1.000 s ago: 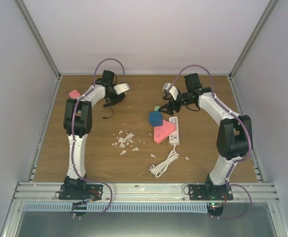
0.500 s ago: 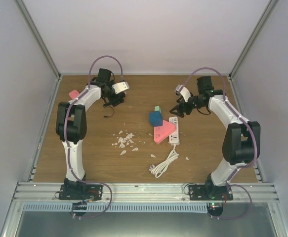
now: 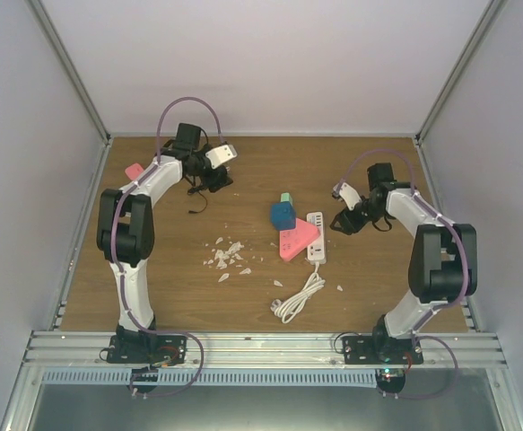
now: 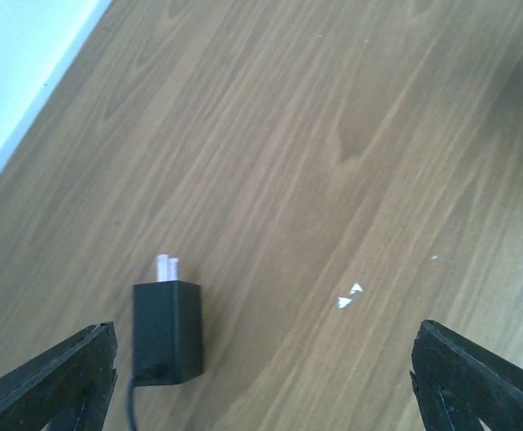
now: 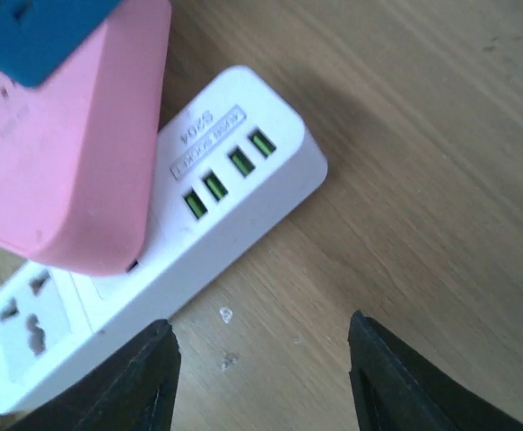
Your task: Pull the plug off the socket
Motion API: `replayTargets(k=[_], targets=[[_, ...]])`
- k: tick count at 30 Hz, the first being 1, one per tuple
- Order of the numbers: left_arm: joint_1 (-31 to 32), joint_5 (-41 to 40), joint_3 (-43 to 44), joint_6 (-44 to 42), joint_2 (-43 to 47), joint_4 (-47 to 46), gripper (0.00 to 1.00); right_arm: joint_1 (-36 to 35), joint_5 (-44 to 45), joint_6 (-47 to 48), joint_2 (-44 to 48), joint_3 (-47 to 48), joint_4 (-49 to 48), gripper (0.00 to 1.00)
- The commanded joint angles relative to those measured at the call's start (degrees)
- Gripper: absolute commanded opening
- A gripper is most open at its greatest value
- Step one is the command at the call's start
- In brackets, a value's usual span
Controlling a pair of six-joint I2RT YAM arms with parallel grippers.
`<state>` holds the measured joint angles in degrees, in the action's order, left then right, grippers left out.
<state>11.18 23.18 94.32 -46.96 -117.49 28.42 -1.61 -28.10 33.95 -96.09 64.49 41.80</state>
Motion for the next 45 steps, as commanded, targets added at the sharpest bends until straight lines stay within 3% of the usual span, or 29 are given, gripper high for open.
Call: replayTargets(k=[1, 6, 21, 26, 30, 38, 43, 45], targets=[[0.6, 4.4, -2.2, 3.7, 3.4, -2.3, 0.89, 0.1, 2.4, 0.1, -1.6, -1.6, -2.2, 0.5], [0.8, 4.8, -4.7, 5.6, 4.6, -2.9, 0.88, 0.0, 1.4, -0.5, -5.3, -0.8, -3.5, 0.43], [0.6, 8.3, -10.5, 2.6, 9.7, -0.7, 0.87, -5.0, -2.4, 0.7, -16.3, 11.7, -2.7, 0.42], [0.3, 12.7, -13.7, -2.9, 12.5, 0.0, 0.88, -8.0, -4.0, 0.6, -19.1, 15.3, -2.6, 0.43], [0.1, 16.9, -16.4, -12.7, 15.0, 1.6, 0.9, -10.7, -4.8, 1.1, -21.7, 17.9, -3.0, 0.43], [0.5, 17.7, -16.3, -28.8, 15.5, 7.8, 0.92, -14.4, -7.5, 0.0, -26.1, 26.6, -3.6, 0.49], [0.8, 16.9, -15.9, -29.5, 14.9, 7.7, 0.92, -14.3, -7.6, 0.0, -24.1, 28.4, -2.8, 0.57], [0.7, 16.5, -15.5, -28.4, 14.7, 7.0, 0.92, -14.1, -6.9, 0.0, -20.3, 26.0, -3.1, 0.66]])
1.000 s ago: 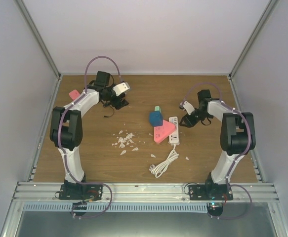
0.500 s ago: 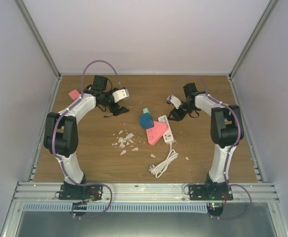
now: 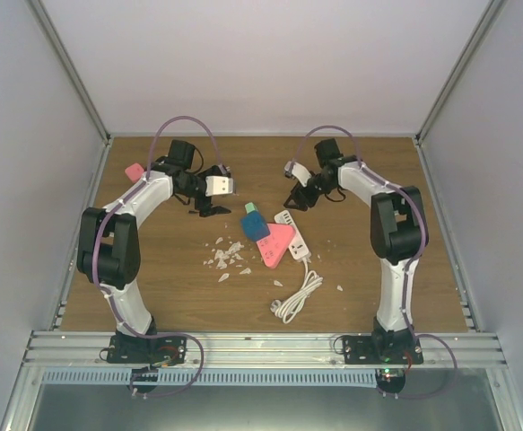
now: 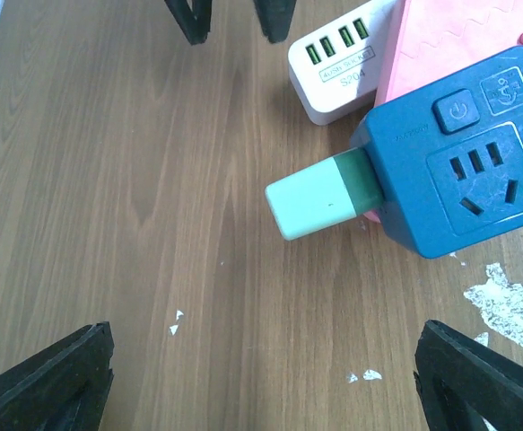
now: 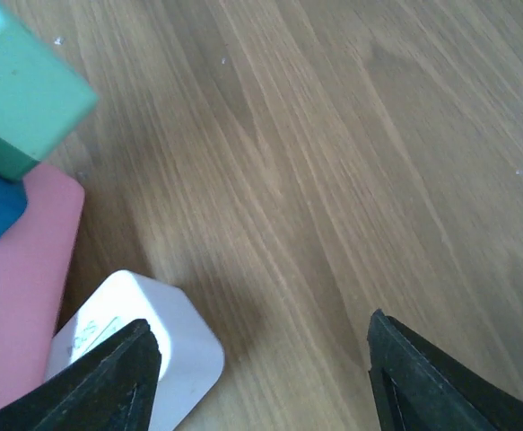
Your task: Pull the plug off the socket
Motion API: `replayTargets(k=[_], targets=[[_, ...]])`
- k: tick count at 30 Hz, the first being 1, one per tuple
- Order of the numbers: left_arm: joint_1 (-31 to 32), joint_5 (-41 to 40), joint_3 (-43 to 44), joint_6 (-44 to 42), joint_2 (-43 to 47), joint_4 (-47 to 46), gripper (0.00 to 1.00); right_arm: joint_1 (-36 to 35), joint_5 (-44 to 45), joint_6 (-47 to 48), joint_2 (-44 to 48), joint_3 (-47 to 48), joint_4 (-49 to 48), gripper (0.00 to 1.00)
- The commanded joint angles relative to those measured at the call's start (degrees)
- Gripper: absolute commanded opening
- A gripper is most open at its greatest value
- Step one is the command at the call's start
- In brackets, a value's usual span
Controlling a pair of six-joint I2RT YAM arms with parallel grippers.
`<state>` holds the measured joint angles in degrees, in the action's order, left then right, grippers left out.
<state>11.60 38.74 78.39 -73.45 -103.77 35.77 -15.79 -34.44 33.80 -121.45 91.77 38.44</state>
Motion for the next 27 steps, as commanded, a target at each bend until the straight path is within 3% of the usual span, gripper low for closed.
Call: replayTargets(k=[1, 5, 10, 17, 27], targets=[[0.4, 0.8, 0.5, -1.3, 0.9, -0.9, 0.92, 0.2, -0.4, 0.0, 7.1, -3.4, -0.3, 0.71], [0.2, 1.2, 0.7, 1.1, 0.7, -2.9, 0.92, 0.4, -0.3, -0.3, 16.7, -13.5, -3.5, 0.92], [0.2, 1.9, 0.9, 2.8, 0.0, -4.3, 0.93, 0.3, -0.5, 1.5, 25.2, -23.5, -3.8, 0.99], [0.3, 1.7, 1.3, 3.6, -0.8, -5.0, 0.93, -1.2, 3.0, 4.1, 32.3, -34.8, -1.6, 1.0], [0.2, 2.5, 1.5, 6.6, -0.9, -5.5, 0.93, -5.9, 12.3, -0.9, 29.4, -39.9, -4.7, 1.0]])
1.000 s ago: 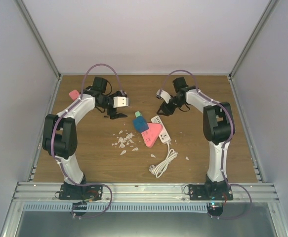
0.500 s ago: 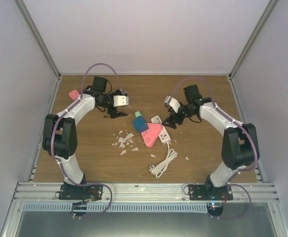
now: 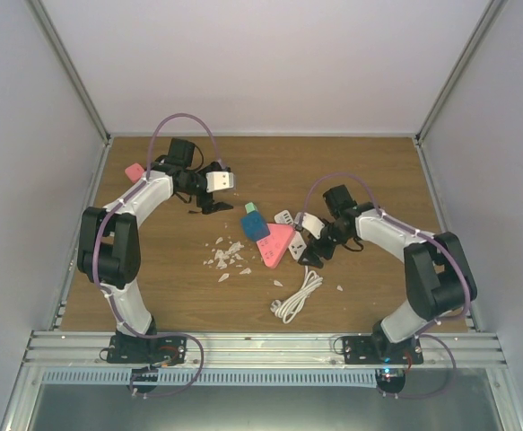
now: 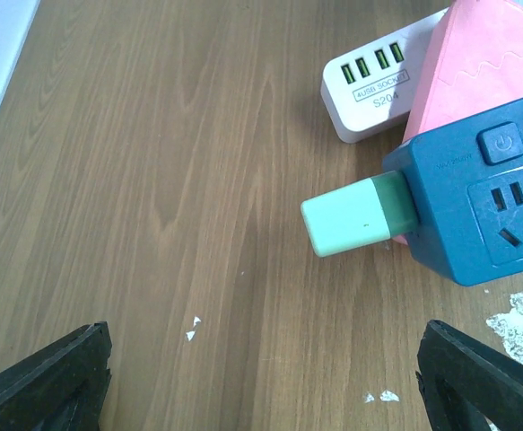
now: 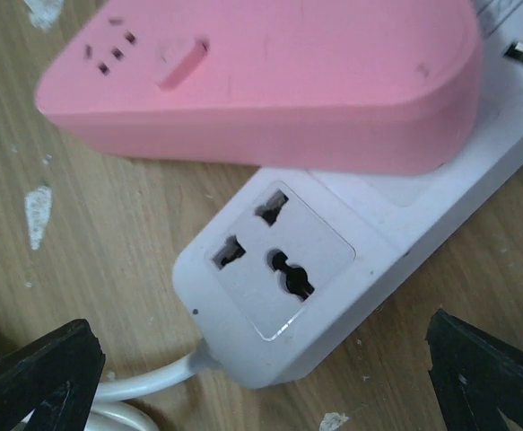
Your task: Pull the plug off the socket
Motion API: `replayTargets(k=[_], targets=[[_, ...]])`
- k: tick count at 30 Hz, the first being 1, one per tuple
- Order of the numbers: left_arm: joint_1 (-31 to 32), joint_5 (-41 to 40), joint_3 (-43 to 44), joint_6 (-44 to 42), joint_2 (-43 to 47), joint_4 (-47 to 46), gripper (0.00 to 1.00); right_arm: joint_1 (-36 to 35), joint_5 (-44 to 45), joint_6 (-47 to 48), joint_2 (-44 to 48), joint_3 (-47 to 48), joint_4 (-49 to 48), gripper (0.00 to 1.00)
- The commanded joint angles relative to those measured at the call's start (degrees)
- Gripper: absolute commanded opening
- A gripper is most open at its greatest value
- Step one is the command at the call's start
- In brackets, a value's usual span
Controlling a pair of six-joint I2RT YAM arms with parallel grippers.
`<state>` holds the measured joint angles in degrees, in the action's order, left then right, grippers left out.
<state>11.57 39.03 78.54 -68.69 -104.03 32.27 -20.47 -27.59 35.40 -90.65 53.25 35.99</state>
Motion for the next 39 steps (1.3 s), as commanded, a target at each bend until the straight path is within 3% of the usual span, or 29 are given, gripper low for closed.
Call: replayTargets(k=[1, 11, 21, 33, 39], targets=[[0.2, 2.3, 1.2, 2.0, -0.5, -2.0, 0.93, -1.4, 6.4, -2.9, -1.7, -1.6, -2.8, 0.99], [-0.4, 3.5, -0.7, 1.4, 0.9, -1.2, 0.95, 0.0, 12.4, -1.3, -6.1, 2.2, -3.8, 0.93], [-0.2, 4.1, -2.3, -2.0, 1.1, 0.8, 0.95, 7.3, 11.6, 9.0, -13.9, 12.7, -4.2, 0.89], [2.4, 4.0, -6.4, -8.7, 2.4, 2.2, 0.88, 8.8, 9.0, 16.4, -24.3, 26.8, -6.7, 0.88], [4.4, 3.6, -10.1, -9.6, 4.1, 0.2, 0.82, 10.8, 7.0, 17.0, -22.2, 27.7, -7.5, 0.88]])
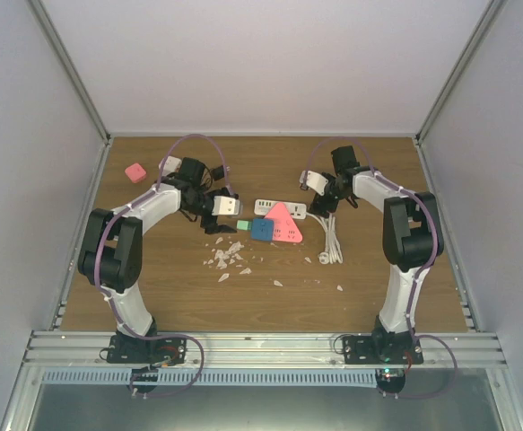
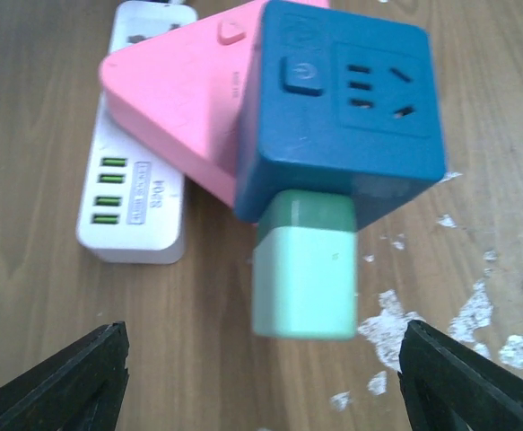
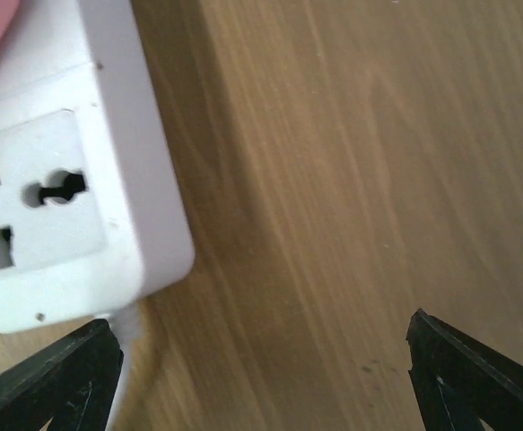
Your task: Pull the plug off the socket
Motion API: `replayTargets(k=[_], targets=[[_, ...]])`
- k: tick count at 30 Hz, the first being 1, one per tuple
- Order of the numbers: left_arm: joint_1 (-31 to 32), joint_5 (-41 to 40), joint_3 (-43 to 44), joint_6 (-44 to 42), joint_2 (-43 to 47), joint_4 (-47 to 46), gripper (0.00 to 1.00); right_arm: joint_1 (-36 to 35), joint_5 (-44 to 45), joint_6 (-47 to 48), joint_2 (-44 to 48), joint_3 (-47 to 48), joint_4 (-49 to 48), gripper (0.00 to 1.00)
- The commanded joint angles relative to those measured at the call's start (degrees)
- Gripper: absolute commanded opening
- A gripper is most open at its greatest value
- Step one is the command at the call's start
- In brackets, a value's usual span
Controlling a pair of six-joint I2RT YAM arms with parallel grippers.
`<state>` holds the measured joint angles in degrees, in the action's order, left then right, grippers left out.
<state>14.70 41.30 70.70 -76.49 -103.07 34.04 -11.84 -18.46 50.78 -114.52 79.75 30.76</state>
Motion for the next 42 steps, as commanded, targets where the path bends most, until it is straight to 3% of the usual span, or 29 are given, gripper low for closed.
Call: replayTargets(k=[1, 10, 17, 27, 34, 42], targets=[[1.4, 1.4, -3.0, -1.7, 3.6, -2.1, 0.82, 2.8, -3.5, 2.0, 2.8, 0.6, -2.1, 0.88], [3.2, -0.2, -12.4, 2.2, 8.9, -12.1, 0.79, 3.1, -19.4, 7.9, 14.9, -8.5, -0.9, 0.98], [3.9, -2.2, -16.8, 5.7, 10.9, -19.1, 0.78, -1.4, -25.7, 5.0, 18.5, -11.7, -2.3, 1.0], [3.8, -2.3, -20.2, 7.8, 11.7, -27.3, 0.8, -10.3, -23.1, 4.7, 24.8, -22.0, -13.9, 1.0], [4.0, 1.2, -19.0, 7.8, 9.5, -27.0, 0.78, -14.0, -20.8, 4.9, 20.4, -18.8, -12.5, 1.0], [4.0, 0.8, -17.6, 6.6, 7.4, -27.4, 0.66, -16.7, -19.1, 7.6, 19.8, -21.2, -16.9, 1.0]])
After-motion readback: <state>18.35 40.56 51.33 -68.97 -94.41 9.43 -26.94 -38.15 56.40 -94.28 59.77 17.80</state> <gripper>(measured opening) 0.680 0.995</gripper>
